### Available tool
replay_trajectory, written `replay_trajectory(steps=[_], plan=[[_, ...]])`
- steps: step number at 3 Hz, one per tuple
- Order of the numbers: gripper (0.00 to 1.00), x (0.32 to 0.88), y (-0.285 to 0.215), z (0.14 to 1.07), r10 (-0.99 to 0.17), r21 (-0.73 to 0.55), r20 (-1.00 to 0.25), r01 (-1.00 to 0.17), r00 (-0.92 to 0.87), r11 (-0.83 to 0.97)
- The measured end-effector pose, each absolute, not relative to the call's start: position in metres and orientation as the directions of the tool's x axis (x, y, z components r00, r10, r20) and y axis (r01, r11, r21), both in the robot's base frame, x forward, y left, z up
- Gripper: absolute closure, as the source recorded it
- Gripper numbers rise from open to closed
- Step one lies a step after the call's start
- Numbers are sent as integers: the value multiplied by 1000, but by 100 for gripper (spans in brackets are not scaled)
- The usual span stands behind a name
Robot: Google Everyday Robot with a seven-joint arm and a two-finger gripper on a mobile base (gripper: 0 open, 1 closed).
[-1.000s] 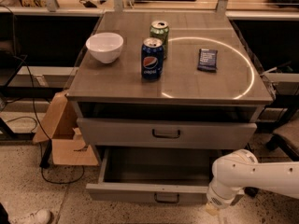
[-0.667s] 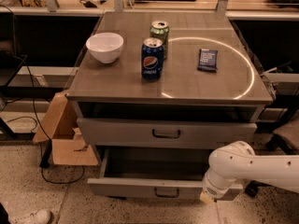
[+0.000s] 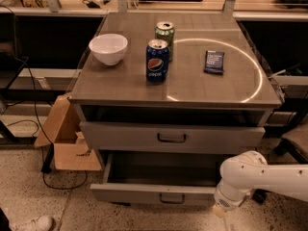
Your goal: Close middle drawer
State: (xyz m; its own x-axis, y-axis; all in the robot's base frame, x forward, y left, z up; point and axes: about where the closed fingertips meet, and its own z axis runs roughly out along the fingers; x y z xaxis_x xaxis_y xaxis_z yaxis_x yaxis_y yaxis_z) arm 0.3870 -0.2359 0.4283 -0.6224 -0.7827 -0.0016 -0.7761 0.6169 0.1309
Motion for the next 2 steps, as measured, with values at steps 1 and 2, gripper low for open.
replay_trajectory(steps=[1,2], plan=[[100,375,-246,411,-765,162,45,-751,-643,640],[100,373,-248,408,-763,167,51,-747,-645,643]])
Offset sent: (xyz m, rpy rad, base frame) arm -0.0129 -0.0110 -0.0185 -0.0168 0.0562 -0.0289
